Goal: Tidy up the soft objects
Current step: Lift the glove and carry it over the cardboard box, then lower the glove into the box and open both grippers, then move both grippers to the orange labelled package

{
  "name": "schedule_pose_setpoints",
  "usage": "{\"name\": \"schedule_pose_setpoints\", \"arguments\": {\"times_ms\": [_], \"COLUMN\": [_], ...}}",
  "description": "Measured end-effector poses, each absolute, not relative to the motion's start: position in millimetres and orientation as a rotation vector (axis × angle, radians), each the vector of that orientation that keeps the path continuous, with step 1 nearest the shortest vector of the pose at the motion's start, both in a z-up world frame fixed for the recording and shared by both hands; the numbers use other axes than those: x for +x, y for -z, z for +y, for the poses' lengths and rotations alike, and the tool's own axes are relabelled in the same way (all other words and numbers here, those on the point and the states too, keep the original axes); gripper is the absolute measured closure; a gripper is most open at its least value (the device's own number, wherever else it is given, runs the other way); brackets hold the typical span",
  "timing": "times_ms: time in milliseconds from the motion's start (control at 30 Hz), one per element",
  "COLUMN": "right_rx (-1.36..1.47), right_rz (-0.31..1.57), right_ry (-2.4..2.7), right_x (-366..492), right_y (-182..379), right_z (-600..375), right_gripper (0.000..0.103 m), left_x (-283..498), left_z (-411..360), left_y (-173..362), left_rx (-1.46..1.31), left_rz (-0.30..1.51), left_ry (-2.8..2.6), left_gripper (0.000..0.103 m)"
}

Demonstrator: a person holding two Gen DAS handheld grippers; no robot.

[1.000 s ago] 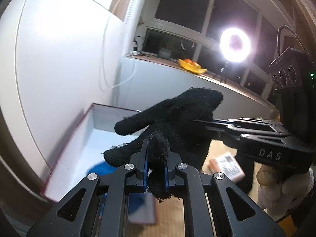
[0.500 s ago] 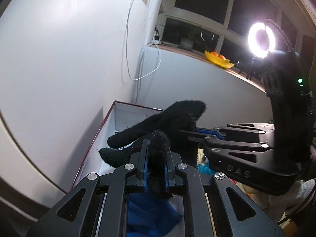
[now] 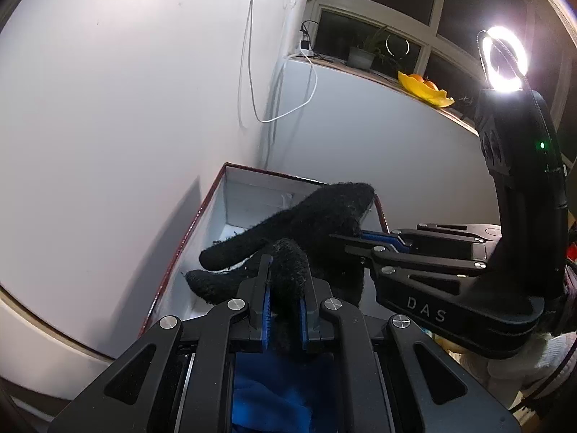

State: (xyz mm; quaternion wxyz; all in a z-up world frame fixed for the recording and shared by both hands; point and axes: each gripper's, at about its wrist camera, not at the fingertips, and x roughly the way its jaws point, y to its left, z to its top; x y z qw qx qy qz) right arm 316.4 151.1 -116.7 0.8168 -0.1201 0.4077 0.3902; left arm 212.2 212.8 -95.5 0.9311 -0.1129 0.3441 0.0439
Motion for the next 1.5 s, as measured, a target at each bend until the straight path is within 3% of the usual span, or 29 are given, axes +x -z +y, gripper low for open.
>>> {"name": "schedule_pose_setpoints", "arguments": {"times_ms": [167, 300, 333, 767, 833, 900, 1233, 1300, 1333, 1500], "right_rx": [-0.275, -0.27, -0.269, -0.237, -0.229, -0.222, -0.16, -0.13, -0.113, -0.046], "right_rz": [0.876, 0.868, 0.865, 0.845, 0.837, 0.827, 0.802, 0.791, 0.786, 0.795], "right_ry": [-0.812, -0.796, -0.798, -0.782, -0.777, -0.768, -0.684, -0.659, -0.634, -0.559], "right_x": [318, 317, 316, 290, 282, 273, 225, 216, 211, 197], "right_y": [118, 115, 114, 92, 86, 80, 57, 54, 53, 54], "right_z": [153, 150, 149, 107, 94, 79, -29, -55, -71, -130], "right_gripper": [0.089, 0.05, 0.047, 0.047, 0.047, 0.047, 0.047, 0.047, 0.047, 0.046], "left_x": [210, 207, 207, 173, 162, 152, 115, 107, 104, 98], "left_z": [215, 217, 216, 202, 196, 189, 129, 112, 107, 71], "left_y": [93, 92, 91, 72, 67, 61, 54, 54, 54, 58], "left_rx": [-0.231, -0.231, -0.23, -0.244, -0.24, -0.238, -0.194, -0.181, -0.183, -0.184], "left_rz": [0.71, 0.712, 0.712, 0.671, 0.659, 0.641, 0.603, 0.573, 0.567, 0.574], "left_ry": [-0.128, -0.139, -0.139, -0.103, -0.085, -0.071, 0.032, 0.063, 0.078, 0.189], "left_gripper": [0.085, 0.085, 0.084, 0.084, 0.082, 0.072, 0.071, 0.052, 0.048, 0.045]}}
